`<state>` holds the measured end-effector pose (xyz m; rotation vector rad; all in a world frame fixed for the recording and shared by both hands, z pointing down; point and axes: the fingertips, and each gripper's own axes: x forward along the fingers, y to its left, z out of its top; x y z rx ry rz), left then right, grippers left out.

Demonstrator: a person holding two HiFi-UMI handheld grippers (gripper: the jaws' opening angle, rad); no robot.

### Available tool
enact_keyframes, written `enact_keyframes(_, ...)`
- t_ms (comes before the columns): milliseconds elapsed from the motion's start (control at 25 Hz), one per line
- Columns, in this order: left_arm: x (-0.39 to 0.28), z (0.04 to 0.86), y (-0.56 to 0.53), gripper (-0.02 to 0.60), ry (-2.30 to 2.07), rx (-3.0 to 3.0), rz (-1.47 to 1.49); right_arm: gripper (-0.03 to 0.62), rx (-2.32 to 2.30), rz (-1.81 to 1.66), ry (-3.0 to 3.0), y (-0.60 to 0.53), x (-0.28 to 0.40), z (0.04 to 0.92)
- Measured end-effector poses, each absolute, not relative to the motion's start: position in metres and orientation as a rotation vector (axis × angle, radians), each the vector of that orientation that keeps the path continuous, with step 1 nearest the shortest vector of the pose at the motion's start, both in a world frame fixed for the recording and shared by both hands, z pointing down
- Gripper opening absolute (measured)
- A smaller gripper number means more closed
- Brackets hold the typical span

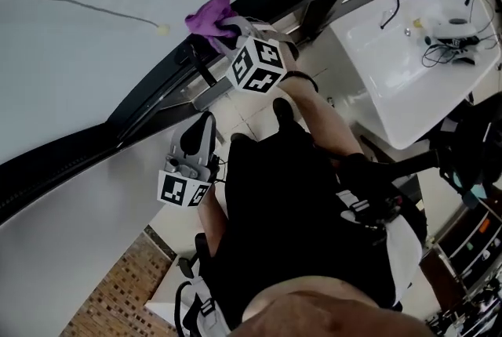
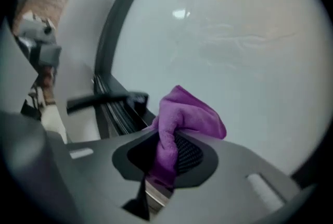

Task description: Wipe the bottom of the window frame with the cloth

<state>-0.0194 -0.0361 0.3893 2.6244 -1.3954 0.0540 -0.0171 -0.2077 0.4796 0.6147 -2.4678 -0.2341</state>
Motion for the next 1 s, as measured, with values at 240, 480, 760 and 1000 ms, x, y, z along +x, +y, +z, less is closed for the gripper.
enact_keyframes(240,-0.020,0.387,-0.039,0.002,-1.390,2.624,0.049,0.074,0.610,-0.167,-2.506,-0.225,-0.025,0.475)
enact_keyframes(480,-0.029,0.368,-0.055,0.002,-1.296,2.726,-0.018,0.072,0.641,-0.125,-2.383,-0.249,-0.005,0.487)
enact_keyframes(760,-0.063,0.372,-0.048,0.002,-1.207,2.761,-0.152,0.072,1.097,-0.070,-2.139,-0.331,0.126,0.500)
enact_keyframes(1000,-0.075,0.373,-0.055,0.002,-1.133,2.787,-0.225,0.075,0.990,-0.208,-2.099,-0.276,0.073,0.472)
